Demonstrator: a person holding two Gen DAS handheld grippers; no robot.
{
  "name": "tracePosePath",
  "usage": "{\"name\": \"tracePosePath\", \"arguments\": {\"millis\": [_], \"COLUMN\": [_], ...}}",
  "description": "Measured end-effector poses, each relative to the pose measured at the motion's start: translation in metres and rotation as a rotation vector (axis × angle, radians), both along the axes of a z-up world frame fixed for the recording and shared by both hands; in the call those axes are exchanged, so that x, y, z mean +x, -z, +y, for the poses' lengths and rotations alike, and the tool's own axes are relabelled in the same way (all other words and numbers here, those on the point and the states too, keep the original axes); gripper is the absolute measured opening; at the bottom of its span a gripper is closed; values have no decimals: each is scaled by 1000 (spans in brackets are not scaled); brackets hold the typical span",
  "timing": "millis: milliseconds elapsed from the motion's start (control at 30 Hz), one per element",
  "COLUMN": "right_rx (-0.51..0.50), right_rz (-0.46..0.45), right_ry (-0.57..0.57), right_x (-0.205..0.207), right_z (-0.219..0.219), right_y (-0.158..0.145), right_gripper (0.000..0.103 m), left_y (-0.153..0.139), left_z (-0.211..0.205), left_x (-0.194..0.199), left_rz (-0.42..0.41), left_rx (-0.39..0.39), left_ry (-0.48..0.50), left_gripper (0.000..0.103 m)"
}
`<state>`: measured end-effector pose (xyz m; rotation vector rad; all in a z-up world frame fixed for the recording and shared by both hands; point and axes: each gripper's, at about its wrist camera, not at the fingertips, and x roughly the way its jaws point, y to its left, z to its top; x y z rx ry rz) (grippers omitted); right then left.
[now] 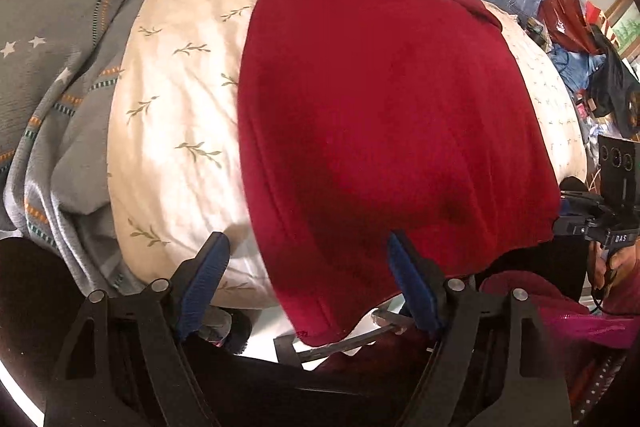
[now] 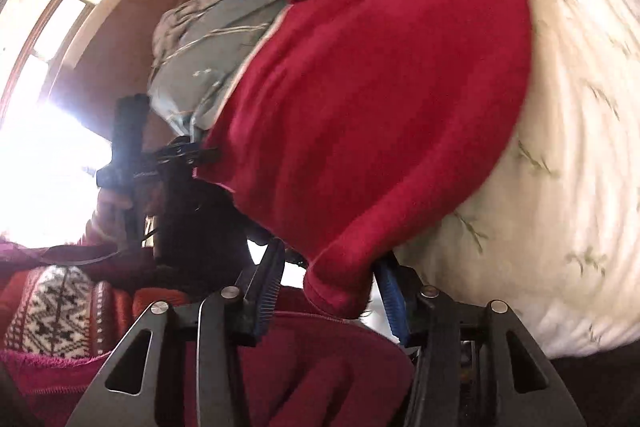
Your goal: Fold small clothes
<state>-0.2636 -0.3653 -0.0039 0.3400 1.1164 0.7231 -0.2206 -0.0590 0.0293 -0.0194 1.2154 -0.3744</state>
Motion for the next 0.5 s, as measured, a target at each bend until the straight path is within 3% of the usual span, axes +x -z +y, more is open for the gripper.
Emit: {"name": "tracePosePath", "arguments": {"millis": [167, 300, 400, 433, 467, 500], "right_rx": [-74, -31, -28, -27, -43, -61], "right_rz": [73, 83, 55, 45, 29, 16], "right_ry": [-3, 15, 43, 45, 42, 41], "right_x": [14, 14, 12, 10, 9, 8], "right_z": [14, 11, 6, 5, 6, 7], "right_y": [13, 16, 10, 8, 5, 4], "right_gripper": [49, 48, 43, 36, 25, 24], "left_y": [4, 5, 4, 3, 3, 2], "left_z": [0, 2, 3, 4, 5, 6], "left_x": [3, 3, 4, 4, 4, 4], "left_rz": [1, 1, 7, 5, 0, -8], "left_rx": [8, -4, -11, -13, -16, -9], "left_ry": [-5, -12, -22, -22, -20, -15], "left_gripper": [81, 81, 81, 81, 76, 69]}}
